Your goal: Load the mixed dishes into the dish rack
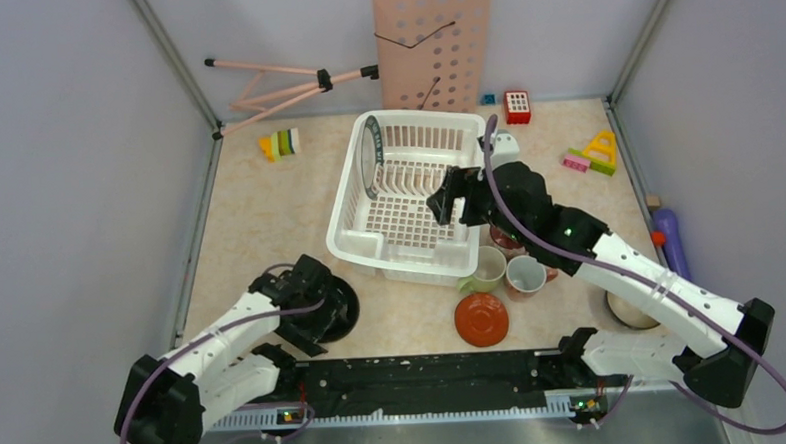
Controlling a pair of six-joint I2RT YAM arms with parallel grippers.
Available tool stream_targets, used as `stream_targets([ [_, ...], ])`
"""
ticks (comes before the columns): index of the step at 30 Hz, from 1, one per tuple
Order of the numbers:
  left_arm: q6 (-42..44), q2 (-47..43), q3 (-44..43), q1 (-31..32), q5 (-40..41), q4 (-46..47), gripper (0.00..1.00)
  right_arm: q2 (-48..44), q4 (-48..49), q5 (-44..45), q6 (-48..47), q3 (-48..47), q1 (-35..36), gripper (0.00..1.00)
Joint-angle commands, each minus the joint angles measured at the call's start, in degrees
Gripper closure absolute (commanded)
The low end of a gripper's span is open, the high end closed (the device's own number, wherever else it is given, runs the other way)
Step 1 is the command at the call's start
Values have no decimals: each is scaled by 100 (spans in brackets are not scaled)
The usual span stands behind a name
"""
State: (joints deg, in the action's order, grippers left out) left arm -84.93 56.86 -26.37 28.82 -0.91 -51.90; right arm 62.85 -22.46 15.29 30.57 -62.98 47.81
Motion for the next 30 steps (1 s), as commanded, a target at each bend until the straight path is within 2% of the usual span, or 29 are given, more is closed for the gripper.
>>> stream_targets([
  [1, -433, -261, 396, 2, 904, 686, 24, -181, 86, 152, -132, -38, -12, 13],
  [2, -394, -377, 396, 6, 1033, 698, 27, -180, 84, 150, -132, -41, -15, 13],
  [4, -271, -568, 379, 9, 1333, 731, 44, -181, 111, 138, -123, -34, -17, 13],
  [6, -149, -687, 425, -2, 1587, 836, 67, -176, 118, 106, -112, -25, -13, 13],
  [7, -79, -724, 449, 1, 1638, 933, 82, -177, 122, 87, -98, -29, -17, 13],
  [8, -35, -743, 463, -1, 1676, 1031, 89, -171, 119, 76, -94, -28, -17, 13],
  [12, 41, -651, 401, -2, 1846, 1158, 100, -166, 105, 55, -77, -39, -17, 13],
  [17, 94, -567, -183, -10, 2371, 407, 100, -162, 65, 70, -73, -54, -12, 13],
  [23, 166, -518, -1285, -18, 2781, -1098, 100, -115, 47, 98, -74, -82, -16, 13],
  [27, 413, -397, -1906, -26, 2832, -1565, 100, 4, 76, -35, -76, -103, -16, 13],
  [30, 729, -435, -2417, -17, 3103, -1795, 100, 149, 141, -516, -187, -162, -15, 13],
])
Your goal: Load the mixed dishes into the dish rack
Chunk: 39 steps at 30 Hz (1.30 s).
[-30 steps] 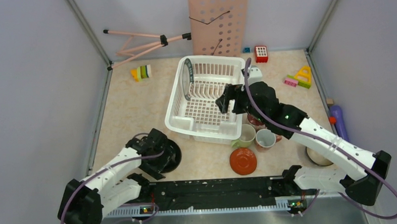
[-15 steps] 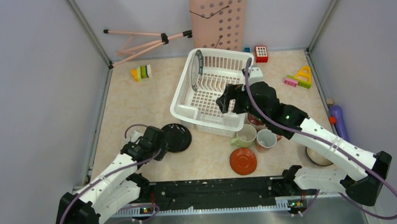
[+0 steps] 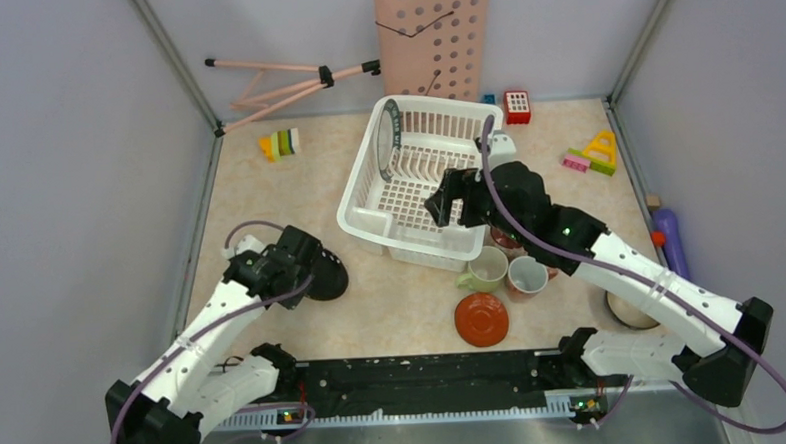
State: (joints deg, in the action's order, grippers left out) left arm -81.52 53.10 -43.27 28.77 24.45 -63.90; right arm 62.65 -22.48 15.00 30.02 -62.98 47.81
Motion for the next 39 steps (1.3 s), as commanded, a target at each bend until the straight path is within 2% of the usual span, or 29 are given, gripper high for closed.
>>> stream_targets([
  [1, 544, -79, -899, -18, 682, -632, 100, 213, 173, -683, -192, -188, -17, 13],
  [6, 1422, -83, -1740, -32, 1219, -857, 100, 468, 265, -1275, -307, -281, -18, 13],
  [13, 1797, -130, -3111, -42, 2376, -1615, 100, 701, 474, -1677, -239, -332, -43, 14],
  [16, 2303, -254, -3422, -70, 2391, -1179, 100, 759, 505, -1751, -158, -363, -133, 14],
  [20, 3463, -635, -3173, -95, 1377, 534, 100, 697, 668, -2223, 70, -288, -585, 14],
  [24, 3934, -715, -2737, -116, 66, 2108, 100, 533, 1068, -3075, 363, -107, -1197, 14],
  [30, 3741, 218, -2256, -119, -2004, 3964, 100, 283, 1275, -3249, 406, -71, -1533, 11],
  [35, 3613, 884, -2054, -124, -3211, 5010, 100, 98, 1821, -3421, 677, 225, -1667, 10],
  [39, 3503, 1159, -1966, -125, -3751, 5521, 100, 252, 1698, -3277, 801, 224, -1686, 10],
])
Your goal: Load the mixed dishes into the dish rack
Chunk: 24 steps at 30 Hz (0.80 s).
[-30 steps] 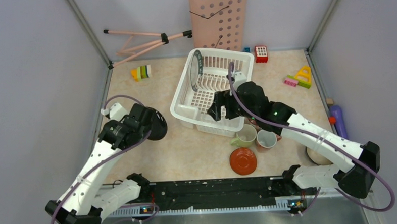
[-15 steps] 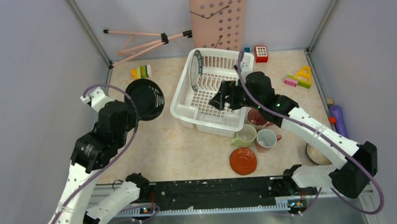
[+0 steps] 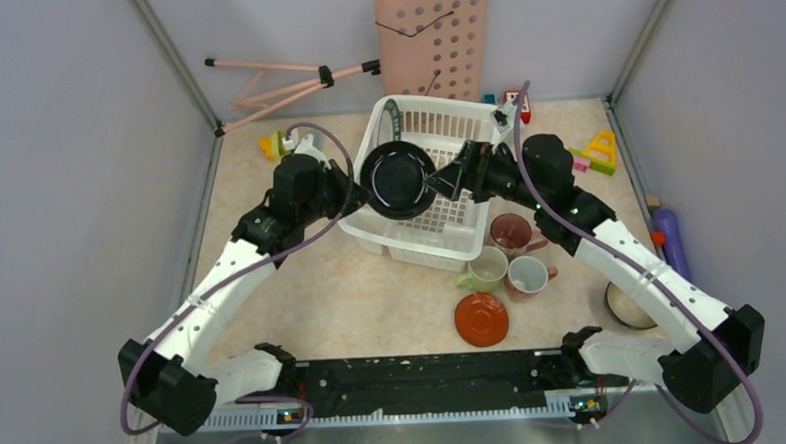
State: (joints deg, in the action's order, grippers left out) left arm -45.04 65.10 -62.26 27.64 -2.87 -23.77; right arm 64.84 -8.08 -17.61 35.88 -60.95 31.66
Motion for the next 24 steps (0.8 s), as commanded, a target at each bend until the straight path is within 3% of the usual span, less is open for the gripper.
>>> stream_targets([
  [1, -156, -25, -48, -5, -1051, 1579, 100, 86, 77, 158, 224, -28, -72, 10],
  [6, -169, 13, -67, -9, -1256, 1690, 100, 114, -160, 1077, 226, 49, -72, 10],
  [11, -259, 229, -120, -4, -1857, 1851, 100, 231, -41, 1077, 262, 69, -80, 17],
  [12, -264, 268, -120, -4, -1941, 1895, 100, 265, 22, 961, 285, 70, -87, 28],
  [14, -225, 368, -118, -4, -2142, 1979, 100, 298, 192, 694, 347, 104, -117, 60],
  [16, -85, 454, -113, -14, -2375, 2055, 100, 293, 331, 489, 420, 150, -167, 99],
  [18, 118, 526, -171, -32, -2363, 1862, 89, 270, 367, 387, 507, 208, -258, 100],
  [20, 376, 575, -301, -106, -1926, 1318, 60, 172, 348, 410, 592, 308, -436, 100],
  [22, 661, 560, -397, -249, -1515, 813, 44, 80, 233, 539, 637, 405, -602, 100],
  [23, 745, 538, -399, -348, -1366, 675, 28, 43, 129, 630, 633, 438, -677, 100],
  [24, 829, 519, -401, -474, -1132, 510, 19, 3, 10, 787, 622, 455, -742, 100],
])
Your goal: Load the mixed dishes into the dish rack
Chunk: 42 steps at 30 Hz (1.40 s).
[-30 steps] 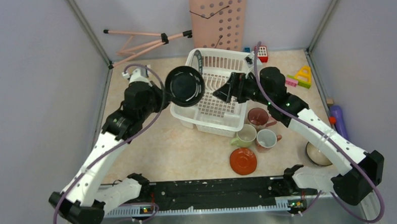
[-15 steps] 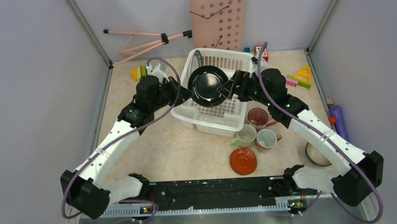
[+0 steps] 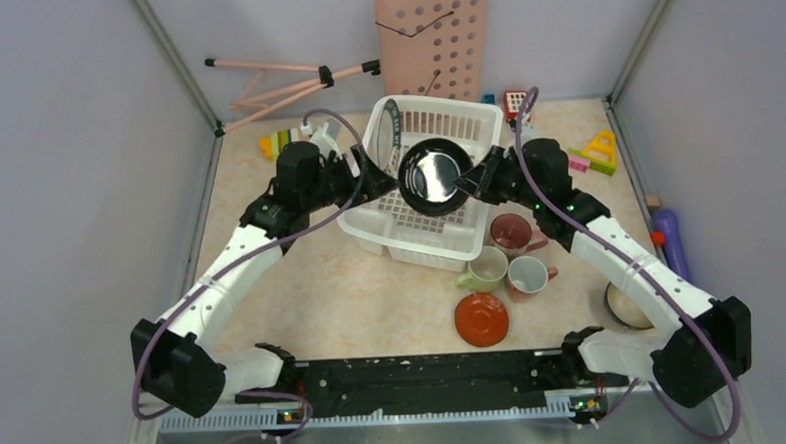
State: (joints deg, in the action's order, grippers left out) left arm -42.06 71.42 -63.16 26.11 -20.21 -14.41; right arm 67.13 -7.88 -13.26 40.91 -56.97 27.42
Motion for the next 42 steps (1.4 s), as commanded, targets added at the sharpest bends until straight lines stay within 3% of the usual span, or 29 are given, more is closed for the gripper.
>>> stream_targets([
  [1, 643, -124, -331, -424, 875, -618, 12, -260, -145, 524, 85, 62, -360, 100],
  [3, 925, -89, -403, -539, 1636, -1004, 6, -351, -368, 868, 24, 93, -402, 100],
  [7, 1332, 209, -425, -550, 2688, -1298, 6, -620, -498, 1292, -52, 211, -401, 100],
  [15, 1390, 1100, -416, -548, 2634, -1230, 8, -886, -771, 1818, -279, 145, -402, 100],
  [17, 1304, 1323, -571, -551, 2852, -1504, 13, -969, -825, 1909, -321, 155, -402, 100],
  [21, 1235, 1492, -581, -546, 3041, -1934, 38, -1136, -847, 2020, -409, 202, -402, 100],
  [24, 1244, 1239, -220, -538, 2807, -1853, 51, -1167, -865, 2044, -500, 198, -402, 100],
  [32, 1238, 374, 245, -528, 2675, -2351, 70, -1051, -740, 1938, -592, 154, -404, 100],
  [38, 1073, -332, 622, -502, 2442, -2737, 69, -952, -531, 1706, -591, 178, -404, 100],
  [42, 1055, -810, 734, -501, 2398, -2814, 48, -736, -426, 1352, -631, 96, -404, 100],
])
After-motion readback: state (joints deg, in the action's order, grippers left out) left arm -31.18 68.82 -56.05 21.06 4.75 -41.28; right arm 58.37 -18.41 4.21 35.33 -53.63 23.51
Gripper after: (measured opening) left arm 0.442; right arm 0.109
